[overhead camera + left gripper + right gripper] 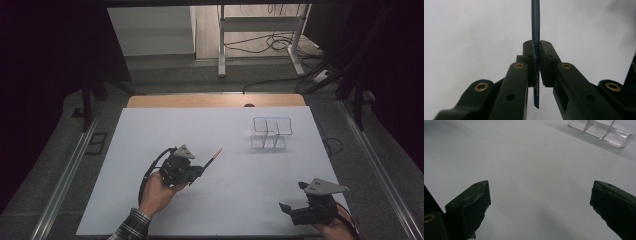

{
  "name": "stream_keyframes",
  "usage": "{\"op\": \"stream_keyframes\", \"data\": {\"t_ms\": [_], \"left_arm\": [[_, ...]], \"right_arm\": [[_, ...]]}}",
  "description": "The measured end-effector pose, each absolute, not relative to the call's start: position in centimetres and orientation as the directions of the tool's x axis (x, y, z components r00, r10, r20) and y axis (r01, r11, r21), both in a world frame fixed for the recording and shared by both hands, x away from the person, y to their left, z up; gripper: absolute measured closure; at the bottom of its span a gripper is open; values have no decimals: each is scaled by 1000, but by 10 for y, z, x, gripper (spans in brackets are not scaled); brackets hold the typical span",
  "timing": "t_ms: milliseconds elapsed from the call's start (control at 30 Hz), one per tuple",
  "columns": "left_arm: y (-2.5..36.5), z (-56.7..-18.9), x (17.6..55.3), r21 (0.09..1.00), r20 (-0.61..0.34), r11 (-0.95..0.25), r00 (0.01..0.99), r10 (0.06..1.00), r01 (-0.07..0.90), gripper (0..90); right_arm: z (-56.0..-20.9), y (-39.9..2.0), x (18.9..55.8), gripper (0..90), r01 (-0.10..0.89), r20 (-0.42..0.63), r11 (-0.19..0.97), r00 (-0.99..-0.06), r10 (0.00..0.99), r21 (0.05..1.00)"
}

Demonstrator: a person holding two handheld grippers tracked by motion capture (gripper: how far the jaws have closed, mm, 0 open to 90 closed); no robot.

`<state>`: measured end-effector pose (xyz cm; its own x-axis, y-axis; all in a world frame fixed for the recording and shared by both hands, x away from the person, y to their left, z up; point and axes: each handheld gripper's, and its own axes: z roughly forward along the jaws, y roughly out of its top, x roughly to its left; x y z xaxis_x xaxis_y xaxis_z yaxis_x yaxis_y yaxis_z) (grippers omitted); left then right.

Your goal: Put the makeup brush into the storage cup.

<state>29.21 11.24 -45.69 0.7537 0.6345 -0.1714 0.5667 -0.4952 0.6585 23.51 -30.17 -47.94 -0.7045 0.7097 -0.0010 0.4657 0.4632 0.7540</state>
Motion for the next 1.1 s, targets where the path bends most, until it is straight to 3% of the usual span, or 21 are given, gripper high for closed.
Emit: {"op": "stream_keyframes", "data": {"t_ms": [1100], "left_arm": [[148,-449,248,830,-248,-278,767,591,483,846]], "right_arm": [[-479,-301,235,33,459,-4,468,-711,704,755]]}}
